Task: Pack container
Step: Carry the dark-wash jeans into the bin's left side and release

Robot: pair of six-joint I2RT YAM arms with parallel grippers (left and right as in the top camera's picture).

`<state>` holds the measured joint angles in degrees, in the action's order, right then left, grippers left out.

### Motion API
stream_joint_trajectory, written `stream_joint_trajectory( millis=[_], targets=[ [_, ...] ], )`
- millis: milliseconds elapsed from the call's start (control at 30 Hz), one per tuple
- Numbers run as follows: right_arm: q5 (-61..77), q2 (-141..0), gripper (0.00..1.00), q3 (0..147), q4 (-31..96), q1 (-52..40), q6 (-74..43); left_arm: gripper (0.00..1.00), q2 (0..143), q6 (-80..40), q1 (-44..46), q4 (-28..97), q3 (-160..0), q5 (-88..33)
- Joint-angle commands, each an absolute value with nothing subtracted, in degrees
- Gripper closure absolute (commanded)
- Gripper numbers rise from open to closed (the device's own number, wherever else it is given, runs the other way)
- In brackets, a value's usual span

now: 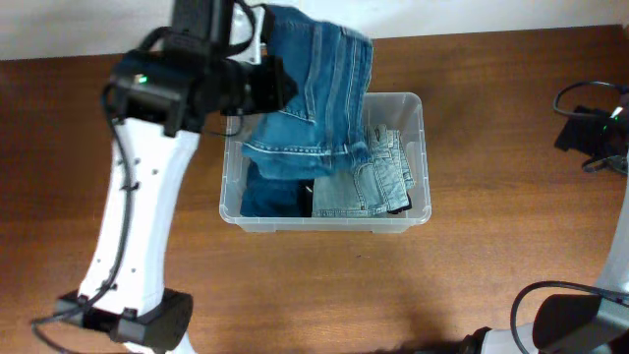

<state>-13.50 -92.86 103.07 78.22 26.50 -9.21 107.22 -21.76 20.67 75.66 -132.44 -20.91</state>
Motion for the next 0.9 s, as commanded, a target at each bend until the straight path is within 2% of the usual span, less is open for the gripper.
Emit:
stream_joint_trajectory(
  millis=[0, 233, 433, 567, 667, 733, 767, 800, 833, 867],
  targets=[
    [-14.2, -92.9, 0.01, 103.4, 78.2, 26.7, -9.4, 0.99, 108.7, -26.4, 22.5, 73.6, -130.0, -19.2],
    [-14.2, -92.9, 0.01, 103.4, 78.2, 26.6, -9.4, 0.99, 109.1, -27.7, 23.1, 67.5, -117.2, -11.7],
    [-14.2, -92.9, 0.01, 103.4, 78.2, 26.7, -9.4, 0.99, 109.1, -27.8, 23.1, 64.5, -106.3, 0.6],
    [-14.2, -92.9, 0.01, 103.4, 78.2, 26.7, -9.4, 0.87, 109.1, -27.7, 23.1, 65.0, -103.8, 9.2],
    [-14.2, -92.9, 0.01, 103.4, 78.2, 26.7, -9.4, 0.84, 109.1, -27.3, 22.9, 65.4, -103.5, 10.4],
    [-14.2, -92.9, 0.01, 103.4, 78.2, 26.7, -9.4, 0.72, 109.1, -26.0, 22.1, 66.7, -103.5, 10.8],
    [-14.2, -92.9, 0.02, 103.4, 78.2, 26.7, -9.4, 0.62, 109.1, -26.0, 21.7, 67.4, -103.5, 11.6],
    [-14.2, -92.9, 0.01, 103.4, 78.2, 26.7, -9.4, 0.34, 109.1, -25.8, 21.4, 67.9, -103.5, 12.1],
    [-14.2, -92.9, 0.01, 103.4, 78.2, 26.6, -9.4, 0.16, 109.1, -24.4, 20.9, 68.1, -103.5, 12.1],
    [-14.2, -92.9, 0.01, 103.4, 78.2, 26.7, -9.4, 0.06, 109.1, -23.1, 20.6, 68.2, -103.5, 12.1]
  ],
)
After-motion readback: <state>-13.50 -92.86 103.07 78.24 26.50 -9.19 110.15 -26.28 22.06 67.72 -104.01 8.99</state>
